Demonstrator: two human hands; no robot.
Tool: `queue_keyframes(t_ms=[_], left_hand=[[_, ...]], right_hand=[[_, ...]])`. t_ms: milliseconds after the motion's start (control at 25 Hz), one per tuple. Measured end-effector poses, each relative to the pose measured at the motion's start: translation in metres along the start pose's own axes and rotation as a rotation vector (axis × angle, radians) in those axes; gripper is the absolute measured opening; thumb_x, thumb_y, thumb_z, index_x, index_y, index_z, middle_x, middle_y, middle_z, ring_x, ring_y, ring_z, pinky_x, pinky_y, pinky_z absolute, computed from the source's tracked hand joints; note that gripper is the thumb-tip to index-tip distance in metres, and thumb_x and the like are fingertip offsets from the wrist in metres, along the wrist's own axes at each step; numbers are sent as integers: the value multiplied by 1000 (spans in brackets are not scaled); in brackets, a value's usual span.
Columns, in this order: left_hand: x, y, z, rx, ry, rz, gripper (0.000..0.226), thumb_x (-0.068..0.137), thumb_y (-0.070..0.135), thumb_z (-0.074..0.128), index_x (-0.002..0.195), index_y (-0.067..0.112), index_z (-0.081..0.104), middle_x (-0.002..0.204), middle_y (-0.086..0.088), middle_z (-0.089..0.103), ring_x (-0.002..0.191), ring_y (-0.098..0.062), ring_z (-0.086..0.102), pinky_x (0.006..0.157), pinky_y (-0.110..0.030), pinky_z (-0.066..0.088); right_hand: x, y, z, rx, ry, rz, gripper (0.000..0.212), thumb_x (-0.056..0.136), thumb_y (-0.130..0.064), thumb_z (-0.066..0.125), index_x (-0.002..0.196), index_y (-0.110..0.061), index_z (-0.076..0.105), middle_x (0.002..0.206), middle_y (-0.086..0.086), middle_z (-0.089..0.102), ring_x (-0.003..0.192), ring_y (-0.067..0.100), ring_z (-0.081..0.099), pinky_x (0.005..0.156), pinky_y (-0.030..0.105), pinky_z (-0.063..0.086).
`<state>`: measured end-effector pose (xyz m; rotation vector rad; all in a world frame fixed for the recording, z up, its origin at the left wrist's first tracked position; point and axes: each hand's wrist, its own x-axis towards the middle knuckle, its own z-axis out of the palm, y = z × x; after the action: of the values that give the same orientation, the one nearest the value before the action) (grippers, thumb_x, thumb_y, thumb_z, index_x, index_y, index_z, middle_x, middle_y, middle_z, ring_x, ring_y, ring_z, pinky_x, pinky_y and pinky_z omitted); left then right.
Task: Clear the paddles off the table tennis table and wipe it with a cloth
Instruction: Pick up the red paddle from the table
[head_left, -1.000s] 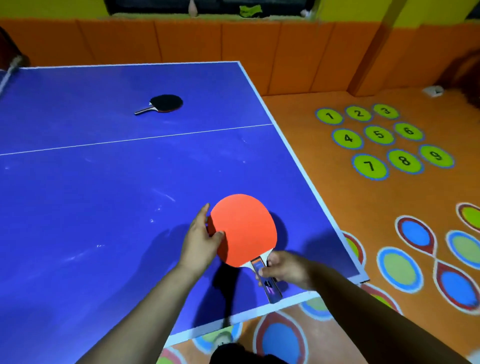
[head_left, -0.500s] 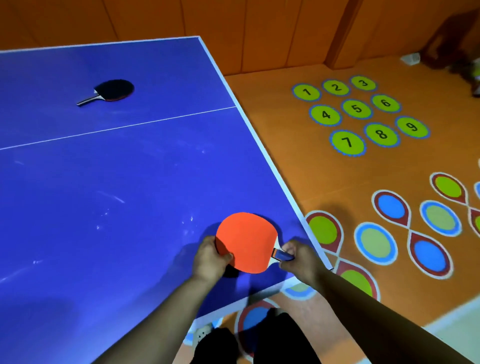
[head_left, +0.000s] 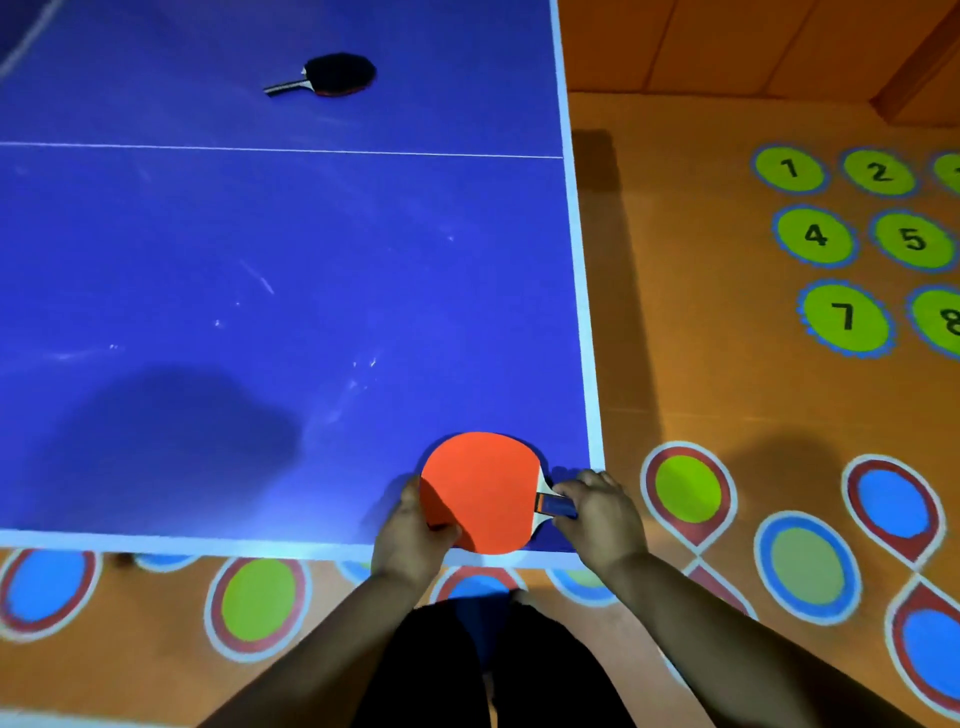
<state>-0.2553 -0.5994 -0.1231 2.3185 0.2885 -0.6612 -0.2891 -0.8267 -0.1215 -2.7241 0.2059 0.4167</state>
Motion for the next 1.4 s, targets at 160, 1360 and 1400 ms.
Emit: queue_keyframes(t_ms=[160,1360,1400], left_hand=[[-2,2,8,32,51,-18,71,75,25,70,136,18,33,113,-9,60,101,-33,59,75,-35,46],[-197,-394,-382,376,559,-146,35,86,34,51,118,22,54,114,1,62,106,-23,58,78,-31,48],[-203,-411,-399,369,575,-162,35,85,33,52,119,22,54,114,1,62,105,-23,58,78,-31,49]], right_hand=[[8,6,5,-31,41,-41,39,80,-21,73,118,-15,67,114,5,63,110,30,55,92,36,41],[-116,-594,143,-354,-67,-884,35,91,-30,49,125,-23,56,124,1,55,121,21,45,97,29,33],[-121,-616,150,-351,-65,-908,34,92,-30,49,124,-22,56,122,1,56,120,21,45,96,29,33]])
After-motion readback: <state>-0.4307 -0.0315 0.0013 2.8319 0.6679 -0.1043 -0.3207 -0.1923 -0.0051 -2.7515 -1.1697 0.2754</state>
